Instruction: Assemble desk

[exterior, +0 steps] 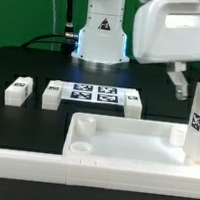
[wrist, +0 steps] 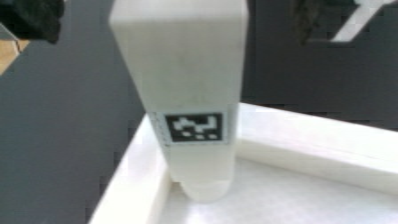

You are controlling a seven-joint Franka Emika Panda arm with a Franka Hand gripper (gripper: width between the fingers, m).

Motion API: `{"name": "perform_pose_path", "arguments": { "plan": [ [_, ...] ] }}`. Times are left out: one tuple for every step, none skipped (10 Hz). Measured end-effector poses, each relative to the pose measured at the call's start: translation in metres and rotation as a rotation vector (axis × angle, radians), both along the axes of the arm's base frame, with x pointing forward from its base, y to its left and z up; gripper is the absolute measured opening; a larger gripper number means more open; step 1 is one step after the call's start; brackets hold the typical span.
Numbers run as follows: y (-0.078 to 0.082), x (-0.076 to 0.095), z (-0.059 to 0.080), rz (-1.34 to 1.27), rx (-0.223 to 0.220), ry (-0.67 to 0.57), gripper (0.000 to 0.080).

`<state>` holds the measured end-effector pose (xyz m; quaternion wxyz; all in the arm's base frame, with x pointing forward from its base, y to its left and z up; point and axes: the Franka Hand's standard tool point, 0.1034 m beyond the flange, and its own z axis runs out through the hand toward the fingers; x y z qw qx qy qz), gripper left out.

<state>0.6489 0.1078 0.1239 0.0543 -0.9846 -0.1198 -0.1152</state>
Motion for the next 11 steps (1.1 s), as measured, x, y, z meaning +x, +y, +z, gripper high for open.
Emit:
{"name": "perform_pose_path", "arguments": {
  "plan": [
    [0.002,-0.002,0.0,-0.001,0.001,0.1,0.0649],
    [0.005,0.0,0.002,0.005,0.003,0.171,0.0649],
    [0.003,0.0,0.002,0.019,0.0,0.223,0.0649],
    [-0.005,0.002,0.002,0.026,-0.005,0.268,0.0649],
    [-0.014,0.004,0.001,0.017,-0.009,0.26,0.0649],
    [-0.015,0.006,0.0,0.014,-0.009,0.245,0.0649],
    [-0.013,0.006,0.0,0.003,-0.007,0.247,0.0517],
    [-0.014,0.006,0.0,-0.011,-0.006,0.249,0.0517],
    [-0.013,0.006,0.0,-0.011,-0.006,0.249,0.038],
    [-0.013,0.006,0.0,-0.036,-0.003,0.251,0.0289],
    [-0.013,0.006,0.0,-0.089,0.002,0.258,0.0289]
  ]
}}
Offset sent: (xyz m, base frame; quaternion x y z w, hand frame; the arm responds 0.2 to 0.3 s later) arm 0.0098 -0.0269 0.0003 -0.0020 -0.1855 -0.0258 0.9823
